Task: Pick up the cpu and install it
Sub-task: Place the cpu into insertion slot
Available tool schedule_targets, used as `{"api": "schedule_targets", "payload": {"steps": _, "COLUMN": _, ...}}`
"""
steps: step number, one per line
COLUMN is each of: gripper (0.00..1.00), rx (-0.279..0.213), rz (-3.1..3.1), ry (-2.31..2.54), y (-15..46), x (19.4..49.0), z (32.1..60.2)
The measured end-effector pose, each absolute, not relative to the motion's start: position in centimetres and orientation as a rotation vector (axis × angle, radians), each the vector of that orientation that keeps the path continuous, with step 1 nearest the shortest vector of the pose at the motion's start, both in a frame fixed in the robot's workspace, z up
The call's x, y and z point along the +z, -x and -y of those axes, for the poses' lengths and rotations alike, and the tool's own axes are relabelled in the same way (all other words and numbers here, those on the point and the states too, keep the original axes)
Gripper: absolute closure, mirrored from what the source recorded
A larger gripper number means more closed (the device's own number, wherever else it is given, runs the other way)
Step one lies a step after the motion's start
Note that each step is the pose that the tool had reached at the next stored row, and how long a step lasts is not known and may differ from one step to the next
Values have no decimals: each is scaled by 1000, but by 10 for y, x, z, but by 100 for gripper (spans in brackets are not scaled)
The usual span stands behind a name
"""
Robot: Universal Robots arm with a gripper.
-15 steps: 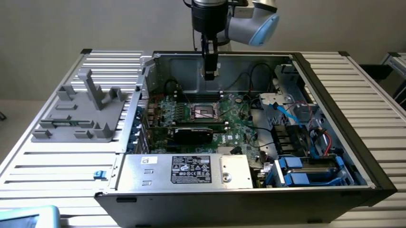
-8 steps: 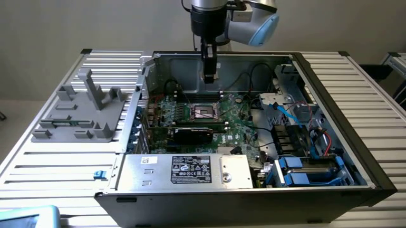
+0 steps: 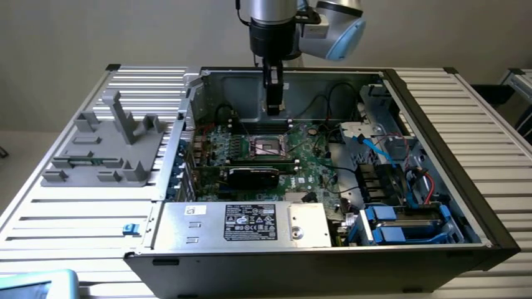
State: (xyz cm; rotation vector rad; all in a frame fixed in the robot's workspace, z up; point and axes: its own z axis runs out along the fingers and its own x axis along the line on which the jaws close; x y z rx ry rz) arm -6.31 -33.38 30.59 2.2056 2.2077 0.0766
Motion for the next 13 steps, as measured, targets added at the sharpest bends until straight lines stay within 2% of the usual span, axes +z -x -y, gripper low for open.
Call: {"api": "schedule_targets", "payload": {"steps": 13, "gripper": 44, "rx": 96, "rz": -2212, "ry": -2217, "y": 63, "x": 282, "z": 340}}
